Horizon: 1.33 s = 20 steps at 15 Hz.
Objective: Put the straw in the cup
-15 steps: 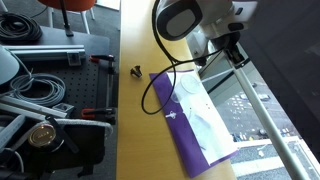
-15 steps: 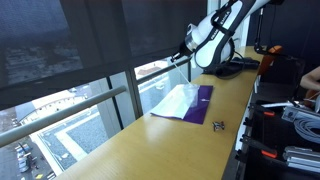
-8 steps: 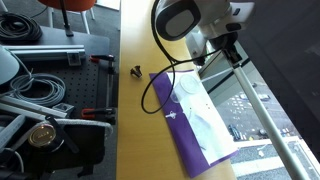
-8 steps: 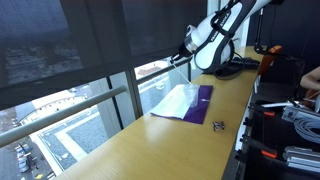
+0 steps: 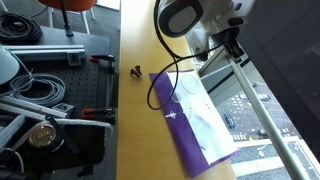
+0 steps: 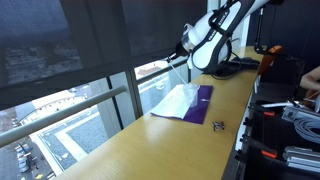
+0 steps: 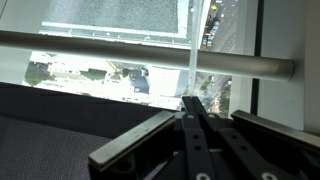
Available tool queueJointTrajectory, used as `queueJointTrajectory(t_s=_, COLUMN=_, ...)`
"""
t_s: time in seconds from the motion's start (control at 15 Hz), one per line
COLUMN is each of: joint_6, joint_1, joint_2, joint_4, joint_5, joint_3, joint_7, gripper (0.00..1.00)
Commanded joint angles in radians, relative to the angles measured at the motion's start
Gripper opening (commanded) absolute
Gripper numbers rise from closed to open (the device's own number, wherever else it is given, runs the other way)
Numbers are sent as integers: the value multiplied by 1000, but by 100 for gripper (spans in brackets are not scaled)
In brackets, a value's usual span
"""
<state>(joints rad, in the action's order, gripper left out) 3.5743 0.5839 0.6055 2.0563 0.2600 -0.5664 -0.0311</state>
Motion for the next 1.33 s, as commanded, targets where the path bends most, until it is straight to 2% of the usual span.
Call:
queueJointTrajectory(t_s=0.0, joint_6=175, joint_1=7, joint_2=57, joint_4=-17, joint_5=23, joint_3=-5, joint_7=14, gripper=0)
queueJointTrajectory(t_s=0.33, joint_6=184, joint_1=3, joint_2=62, joint_4=-15, joint_5=18, joint_3=-5, joint_7=14, gripper=0)
queueJointTrajectory(t_s=1.27, joint_6=188, joint_1=58, joint_2=15, joint_4=32, joint_5=37, joint_3=-62, joint_7=5, gripper=0)
